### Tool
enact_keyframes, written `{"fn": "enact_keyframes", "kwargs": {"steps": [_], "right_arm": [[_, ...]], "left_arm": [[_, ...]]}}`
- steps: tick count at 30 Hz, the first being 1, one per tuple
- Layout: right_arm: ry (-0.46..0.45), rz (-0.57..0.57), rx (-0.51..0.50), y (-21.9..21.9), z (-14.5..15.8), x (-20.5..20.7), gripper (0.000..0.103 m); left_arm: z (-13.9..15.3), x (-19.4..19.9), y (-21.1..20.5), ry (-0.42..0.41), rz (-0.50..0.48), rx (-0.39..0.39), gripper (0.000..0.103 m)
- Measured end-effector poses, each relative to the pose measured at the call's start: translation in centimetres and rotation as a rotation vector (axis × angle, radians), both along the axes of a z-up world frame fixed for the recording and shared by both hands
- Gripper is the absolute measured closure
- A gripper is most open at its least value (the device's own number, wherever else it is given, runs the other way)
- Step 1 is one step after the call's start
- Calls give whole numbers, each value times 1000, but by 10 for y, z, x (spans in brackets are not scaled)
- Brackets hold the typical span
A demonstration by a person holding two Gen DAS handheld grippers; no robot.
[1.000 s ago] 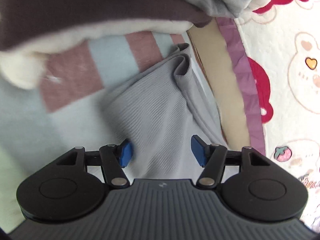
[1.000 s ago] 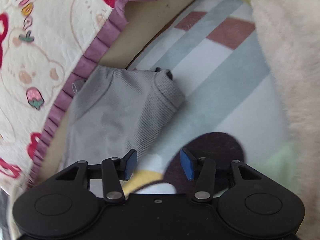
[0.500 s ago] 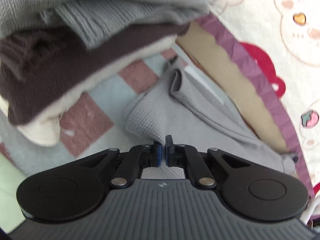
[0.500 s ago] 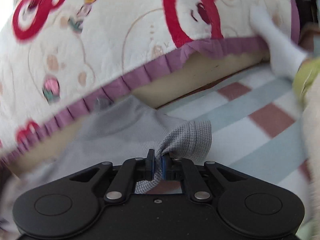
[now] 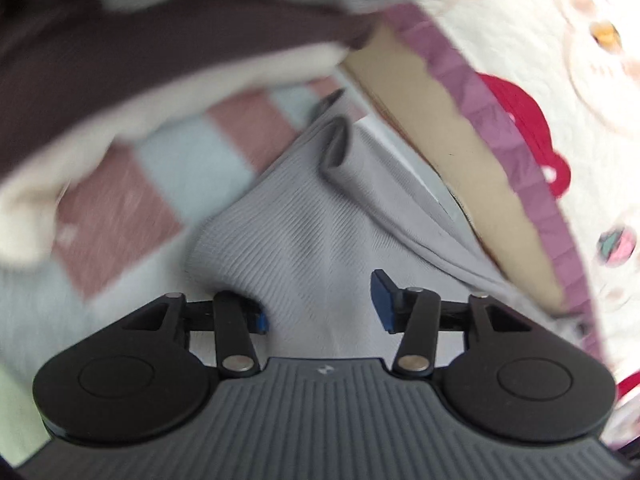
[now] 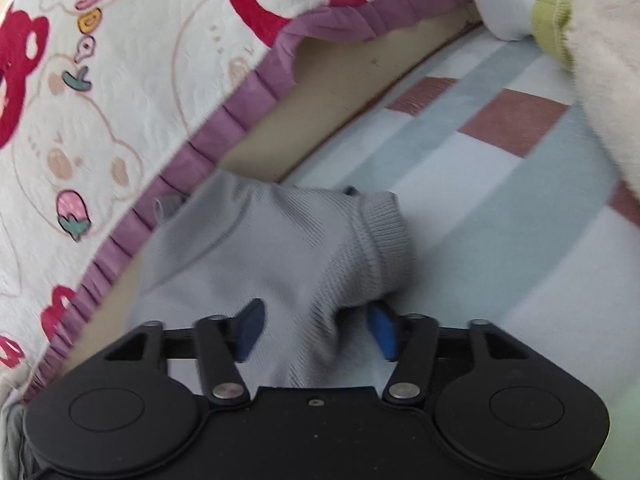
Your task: Fold clothes
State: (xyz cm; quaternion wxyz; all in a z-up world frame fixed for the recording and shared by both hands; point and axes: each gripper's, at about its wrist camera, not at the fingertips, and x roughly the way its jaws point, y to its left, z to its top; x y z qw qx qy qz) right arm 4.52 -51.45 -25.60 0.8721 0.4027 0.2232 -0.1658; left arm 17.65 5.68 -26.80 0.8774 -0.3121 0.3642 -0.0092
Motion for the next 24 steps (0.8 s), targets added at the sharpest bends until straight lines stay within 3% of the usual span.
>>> {"fn": "enact_keyframes", "kwargs": {"steps": [1, 3, 4, 6, 9, 10, 14, 18, 21, 24], "right_arm": [[-5, 5, -21, -1, -2, 7, 38], [2, 18, -71, -2, -2, 26, 41], [0, 20, -111, 0, 7, 28, 85], [-2, 22, -189, 3, 25, 30, 96], [-2, 31, -304, 8, 52, 32, 97], [12, 56, -327, 9, 57, 26, 98], [73, 155, -419, 16, 81, 1, 98], [130, 217, -450, 10, 94, -24, 99], [159, 249, -477, 10, 105, -47, 99], [226, 270, -475, 19, 113, -71, 99]], "left_arm": [[-1, 0, -4, -32, -14, 28, 37], [-2, 2, -8, -67, -28, 64, 38], [-3, 3, -3, -61, -21, 25, 56], [-5, 4, 7, -49, -7, -54, 95], [4, -4, 32, -43, 65, -175, 96], [13, -10, 37, -38, 68, -181, 97], [42, -35, 36, -31, 29, -81, 97], [51, -60, 39, -39, -12, -92, 97], [67, -79, 25, 3, -54, 186, 100], [77, -97, 20, 25, -104, 283, 100]]}}
